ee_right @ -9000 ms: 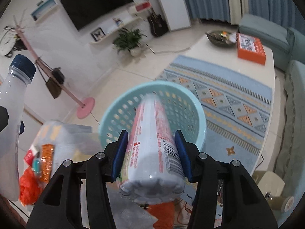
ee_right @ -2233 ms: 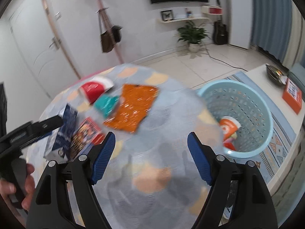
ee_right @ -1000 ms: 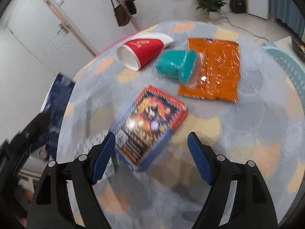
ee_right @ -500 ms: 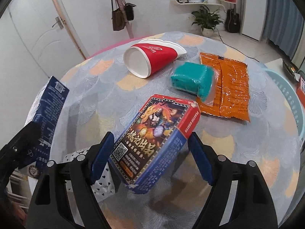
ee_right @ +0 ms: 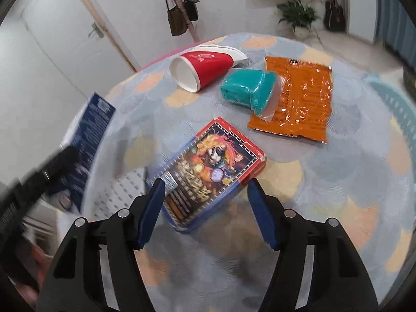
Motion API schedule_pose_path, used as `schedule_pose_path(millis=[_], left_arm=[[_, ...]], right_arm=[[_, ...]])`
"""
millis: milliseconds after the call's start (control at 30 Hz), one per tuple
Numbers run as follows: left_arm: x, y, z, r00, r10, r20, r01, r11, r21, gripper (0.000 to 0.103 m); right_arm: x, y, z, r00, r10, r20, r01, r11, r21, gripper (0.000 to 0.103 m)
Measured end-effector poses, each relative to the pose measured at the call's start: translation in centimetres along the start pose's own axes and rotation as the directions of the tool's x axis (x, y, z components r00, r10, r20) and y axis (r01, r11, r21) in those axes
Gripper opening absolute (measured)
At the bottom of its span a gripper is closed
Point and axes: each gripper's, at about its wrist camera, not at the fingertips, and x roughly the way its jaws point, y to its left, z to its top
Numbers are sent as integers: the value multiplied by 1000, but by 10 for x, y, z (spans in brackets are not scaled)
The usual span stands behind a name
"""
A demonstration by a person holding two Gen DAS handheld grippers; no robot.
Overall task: Collect trash
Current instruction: 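Lift the white carton with the left tool while the right tool lifts the card box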
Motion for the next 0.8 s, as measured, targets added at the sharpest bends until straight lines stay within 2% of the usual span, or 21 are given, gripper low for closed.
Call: schedule_pose_path(millis=[67,100,133,200,267,367,433,533,667,800], left_arm=[[-2,-3,0,1000,-3,6,3,1000,7,56],[-4,-3,0,1000,-2,9,2,1000,10,56],[-4,-3,0,1000,0,11,0,1000,11,56],[-7,0,0,1000,9,15,-9,1000,7,56],[-9,3,0,1000,16,18,-16,1000,2,56],[-11,6,1,999,25,23,-25,1000,0,53],[-12,6,2,999,21,26,-21,1000,4,52],[-13,0,2,999,7,37,-8,1000,25,50],[-7,-3,0,999,-43,14,43,999,30,48],[-4,7,-4,1000,-6,7,6,1000,21,48]], right_arm=[[0,-1,7,999,50,12,-51,997,58,73],[0,0,9,999,35,29,-38,996,77,85],[3,4,11,999,8,44,-13,996,94,90],[13,9,14,999,-25,41,21,995,93,91],[20,26,12,991,-120,66,119,993,15,90],[26,42,5,974,-210,79,216,974,-72,89],[26,45,1,966,-244,89,253,960,-116,79],[20,41,-3,972,-222,82,232,961,-150,67],[7,26,-13,972,-218,89,231,958,-171,63],[-10,3,-23,969,-227,98,241,956,-168,62]])
